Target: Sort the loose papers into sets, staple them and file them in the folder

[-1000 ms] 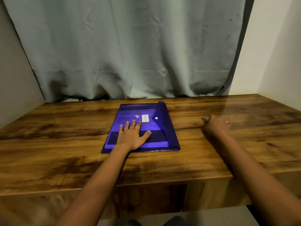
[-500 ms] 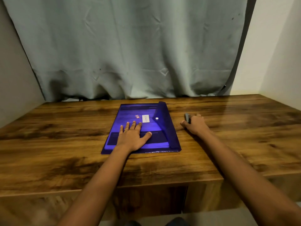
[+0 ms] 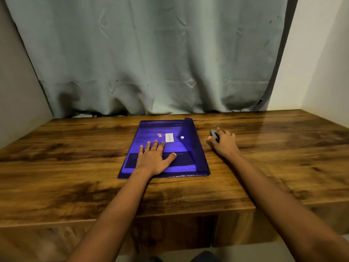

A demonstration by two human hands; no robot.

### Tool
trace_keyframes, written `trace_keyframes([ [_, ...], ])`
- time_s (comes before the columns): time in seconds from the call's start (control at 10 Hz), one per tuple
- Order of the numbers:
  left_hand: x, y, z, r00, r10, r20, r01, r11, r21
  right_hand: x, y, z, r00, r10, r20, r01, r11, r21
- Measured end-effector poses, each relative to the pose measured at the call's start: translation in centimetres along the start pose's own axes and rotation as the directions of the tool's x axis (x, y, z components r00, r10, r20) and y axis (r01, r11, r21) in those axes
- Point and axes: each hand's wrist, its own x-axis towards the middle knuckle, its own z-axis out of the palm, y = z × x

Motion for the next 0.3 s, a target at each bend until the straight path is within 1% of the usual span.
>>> trace_keyframes([
  [0.1, 0.1, 0.0, -0.1, 1.000, -0.007, 0.022, 0.008, 0.999, -0.039, -0.2, -0.3, -0.3, 0.984, -0.131, -0.117, 0.129, 0.991, -0.025],
  [0.2, 0.1, 0.0, -0.5, 1.000, 0.002, -0.015, -0.005, 0.990, -0.143, -0.4, -1.1, -0.9, 0.923, -0.294, -0.247, 0.270, 0.954, -0.127],
  [0.3, 0.6, -0.5, -1.6, 0.963, 0.024, -0.270, -0.060, 0.990, -0.125, 0.0, -2.2, -1.4, 0.840, -0.418, -0.347, 0.357, 0.906, -0.228],
])
